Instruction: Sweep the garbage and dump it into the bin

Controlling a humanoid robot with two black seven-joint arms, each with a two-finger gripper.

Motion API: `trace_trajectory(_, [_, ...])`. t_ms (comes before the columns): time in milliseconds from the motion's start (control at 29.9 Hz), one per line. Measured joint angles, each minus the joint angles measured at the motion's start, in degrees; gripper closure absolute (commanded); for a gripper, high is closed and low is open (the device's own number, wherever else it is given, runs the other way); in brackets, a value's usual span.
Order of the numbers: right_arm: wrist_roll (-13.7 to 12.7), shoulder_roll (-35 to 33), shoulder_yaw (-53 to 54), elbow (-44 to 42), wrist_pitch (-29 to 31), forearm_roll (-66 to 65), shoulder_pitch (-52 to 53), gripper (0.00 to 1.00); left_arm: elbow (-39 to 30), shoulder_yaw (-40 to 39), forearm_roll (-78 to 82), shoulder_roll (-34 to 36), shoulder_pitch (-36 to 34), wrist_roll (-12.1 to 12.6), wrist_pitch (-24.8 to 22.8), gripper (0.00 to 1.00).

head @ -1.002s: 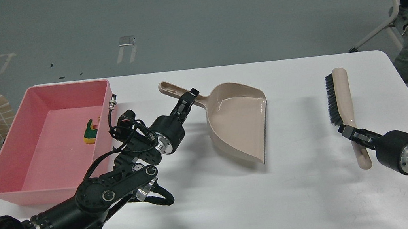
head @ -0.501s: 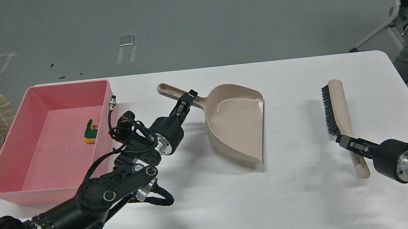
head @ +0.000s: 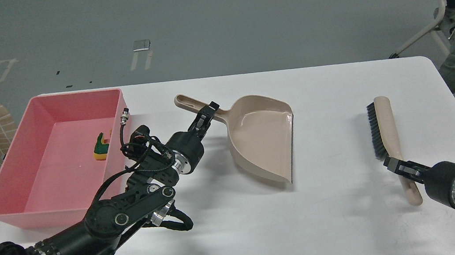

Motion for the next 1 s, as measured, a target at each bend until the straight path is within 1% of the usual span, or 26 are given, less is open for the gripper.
trace_trajectory(33, [0.0, 0.0, 0.0, 0.0, 0.0, 0.0, 0.0, 0.51, 0.0, 0.0, 0.0, 0.0, 0.1, 0.0, 0.0, 0.32])
trace_trajectory(67, [0.0, 0.0, 0.0, 0.0, 0.0, 0.0, 0.0, 0.47, 0.0, 0.0, 0.0, 0.0, 0.1, 0.0, 0.0, 0.28])
trace_trajectory(100, [-0.1, 0.0, 0.0, -0.1, 0.0, 0.0, 0.0, 0.41, 0.0, 0.0, 0.0, 0.0, 0.1, 0.0, 0.0, 0.22])
trace_trajectory(134, [-0.2, 0.1, 0.0, -0.1, 0.0, 0.0, 0.0, 0.33, 0.0, 0.0, 0.0, 0.0, 0.1, 0.0, 0.0, 0.12])
trace_trajectory(234, [-0.2, 0.3, 0.0, -0.2, 0.0, 0.0, 0.1, 0.29, -0.5, -0.1, 0.0, -0.1, 0.0, 0.0, 0.0, 0.04])
trace_trajectory(267, [-0.2, 0.4, 0.1, -0.2, 0.0, 0.1, 0.2, 0.21, -0.7, -0.2, 0.0, 0.0, -0.2, 0.0, 0.0, 0.03])
trace_trajectory(301, [-0.2, 0.4, 0.1, -0.2, 0.0, 0.2, 0.3, 0.20, -0.8, -0.2, 0.0, 0.1, -0.3, 0.0, 0.0, 0.02])
trace_trajectory(401, [-0.2, 0.5, 0.2, -0.3, 0.0, 0.6, 0.4, 0.18, -1.3, -0.2, 0.0, 0.6, -0.5, -0.1, 0.0, 0.02])
trace_trajectory(468, [-0.2, 0.5, 0.2, -0.3, 0.0, 0.7, 0.4, 0.16, -1.4, -0.1, 0.0, 0.9, -0.6, -0.1, 0.0, 0.02])
trace_trajectory(635, [-0.2, 0.6, 0.4, -0.3, 0.0, 0.8, 0.5, 0.16, -1.5, 0.9, 0.3, 2.7, -0.7, -0.1, -0.1, 0.02])
trace_trajectory(802, [-0.2, 0.7, 0.6, -0.2, 0.0, 0.9, 0.6, 0.16, -2.1, 2.3, 1.2, 6.7, -1.2, -0.2, -0.1, 0.02])
trace_trajectory(1002, [-0.2, 0.7, 0.8, -0.2, 0.0, 0.9, 1.0, 0.16, -6.6, 2.7, 3.2, 13.5, -1.3, -0.3, -0.1, 0.02])
